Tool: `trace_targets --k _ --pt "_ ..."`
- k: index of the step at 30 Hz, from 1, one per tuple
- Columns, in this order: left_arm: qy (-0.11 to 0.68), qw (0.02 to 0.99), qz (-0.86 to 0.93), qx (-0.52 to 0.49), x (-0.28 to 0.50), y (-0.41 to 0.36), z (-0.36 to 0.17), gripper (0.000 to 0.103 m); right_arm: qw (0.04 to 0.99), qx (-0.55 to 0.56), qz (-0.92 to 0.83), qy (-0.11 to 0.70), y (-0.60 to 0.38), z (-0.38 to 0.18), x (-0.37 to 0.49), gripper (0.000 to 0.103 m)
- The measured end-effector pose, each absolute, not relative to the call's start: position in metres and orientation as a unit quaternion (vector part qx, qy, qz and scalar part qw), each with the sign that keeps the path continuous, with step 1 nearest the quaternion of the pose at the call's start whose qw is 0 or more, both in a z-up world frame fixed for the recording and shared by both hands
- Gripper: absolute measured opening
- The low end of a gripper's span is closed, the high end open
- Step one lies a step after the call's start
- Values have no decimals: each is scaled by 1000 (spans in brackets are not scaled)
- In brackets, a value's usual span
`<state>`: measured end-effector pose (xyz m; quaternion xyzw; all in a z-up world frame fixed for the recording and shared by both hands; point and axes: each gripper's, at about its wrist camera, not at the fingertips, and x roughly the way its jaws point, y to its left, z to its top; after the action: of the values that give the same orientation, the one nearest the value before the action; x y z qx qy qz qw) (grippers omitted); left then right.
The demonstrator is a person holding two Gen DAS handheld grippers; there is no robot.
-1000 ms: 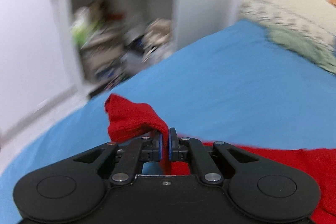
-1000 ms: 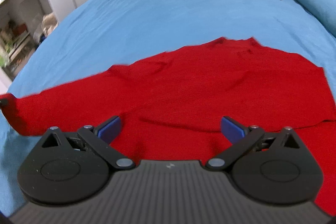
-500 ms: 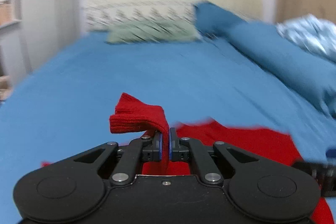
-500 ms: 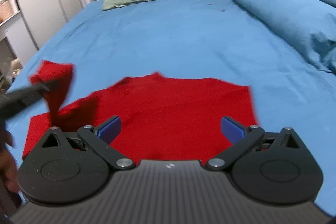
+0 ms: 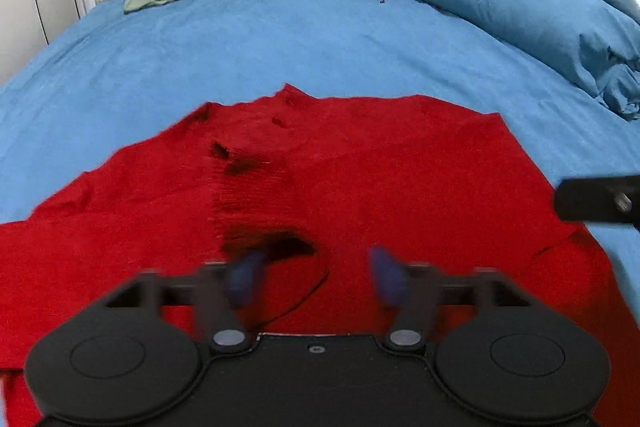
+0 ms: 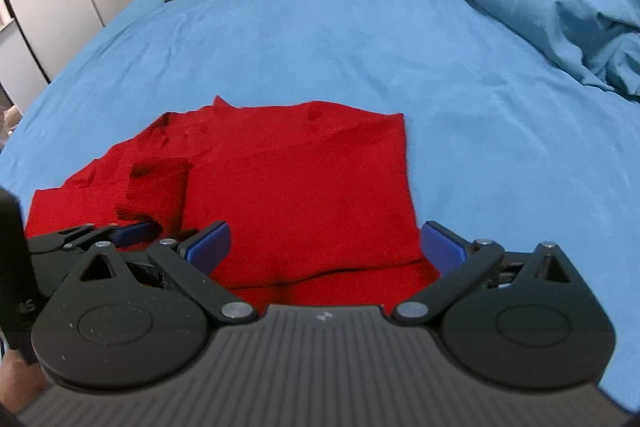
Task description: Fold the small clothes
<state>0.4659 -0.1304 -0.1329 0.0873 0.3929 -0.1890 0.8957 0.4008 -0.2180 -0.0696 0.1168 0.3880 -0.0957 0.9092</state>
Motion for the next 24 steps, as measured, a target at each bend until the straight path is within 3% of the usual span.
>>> trace_targets --k 6,15,19,24 --pt "391 905 -138 98 446 -70 -117 81 915 69 -46 394 -178 -66 428 103" --pt "405 908 -34 97 439 31 -124 82 908 -71 23 412 -68 -114 486 103" --pt "408 908 -20 96 440 44 -129 82 902 -80 16 425 -60 -130 506 83" --pt "411 907 -17 90 441 48 -134 82 905 -31 -47 421 -91 -123 514 79"
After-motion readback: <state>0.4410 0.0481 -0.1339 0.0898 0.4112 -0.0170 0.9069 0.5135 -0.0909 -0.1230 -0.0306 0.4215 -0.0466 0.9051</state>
